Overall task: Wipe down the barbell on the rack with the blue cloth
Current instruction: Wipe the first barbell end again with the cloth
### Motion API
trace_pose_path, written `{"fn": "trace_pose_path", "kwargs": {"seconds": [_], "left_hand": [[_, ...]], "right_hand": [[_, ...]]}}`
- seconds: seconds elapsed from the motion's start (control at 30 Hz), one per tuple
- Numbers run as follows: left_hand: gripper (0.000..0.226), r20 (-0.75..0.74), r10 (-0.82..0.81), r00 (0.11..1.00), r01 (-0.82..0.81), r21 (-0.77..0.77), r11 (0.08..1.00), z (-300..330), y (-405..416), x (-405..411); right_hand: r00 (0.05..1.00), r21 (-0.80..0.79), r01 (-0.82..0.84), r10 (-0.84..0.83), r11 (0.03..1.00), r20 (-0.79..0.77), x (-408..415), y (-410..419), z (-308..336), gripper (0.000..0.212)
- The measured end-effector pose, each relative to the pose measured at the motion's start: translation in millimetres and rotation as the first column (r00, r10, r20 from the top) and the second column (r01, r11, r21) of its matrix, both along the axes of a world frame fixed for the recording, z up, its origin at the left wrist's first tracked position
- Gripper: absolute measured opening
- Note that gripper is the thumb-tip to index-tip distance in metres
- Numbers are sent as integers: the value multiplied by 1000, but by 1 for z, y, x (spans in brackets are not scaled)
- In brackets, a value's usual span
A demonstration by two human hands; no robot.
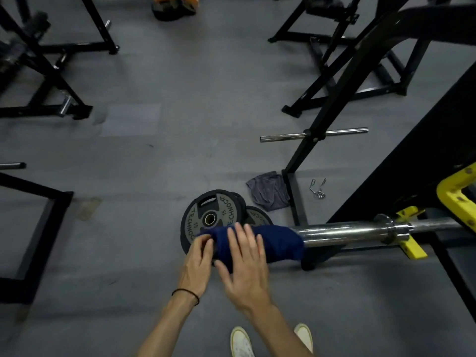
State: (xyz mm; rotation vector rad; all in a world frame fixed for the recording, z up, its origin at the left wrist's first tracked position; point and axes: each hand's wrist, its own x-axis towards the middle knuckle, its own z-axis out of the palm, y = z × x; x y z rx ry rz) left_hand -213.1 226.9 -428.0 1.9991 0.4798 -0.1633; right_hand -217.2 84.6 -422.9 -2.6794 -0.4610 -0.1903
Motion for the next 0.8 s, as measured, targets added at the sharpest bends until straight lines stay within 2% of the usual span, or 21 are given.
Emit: {"fn": "trace_pose_path", "kwargs": {"seconds": [0.1,0.17,0.27,0.33,0.4,0.47,0.57,0.63,0.73,0.8], "left_hand": [[25,8,-25,1000,24,40,999,0,1,-3],[30,40,-67,997,64,72,995,0,1,-2],[46,140,-131,981,120,87,989,0,-3,-1],[58,169,-116,979,101,94,990,-1,-5,-2],[57,187,-100,977,84,90,992,1,-7,-3],[56,199,-91,976,74,90,993,5,-9,-4],[58,198,-84,977,65,102,993,9,-11,-7],[59,208,-114,971,84,146,986,11,-11,-7],[58,217,-210,953,145,282,948,14,-10,-7],[56,207,-250,946,160,373,914,17,-6,-7]], "right_hand": [[980,-110,-177,185,978,69,17,-27,0,64],[977,-162,-192,204,968,59,23,-66,-2,63],[999,-107,21,-16,994,45,30,-140,-5,59],[986,-80,167,-166,983,9,28,-187,-2,60],[968,-68,248,-250,966,-27,23,-215,0,64],[947,-15,318,-318,948,-34,21,-211,-2,68],[894,91,448,-442,890,-73,15,-158,-3,75],[913,134,408,-401,903,-73,7,-105,1,74],[989,99,144,-140,985,-46,-8,-22,4,69],[1000,61,1,-1,998,-4,-8,1,3,63]]}}
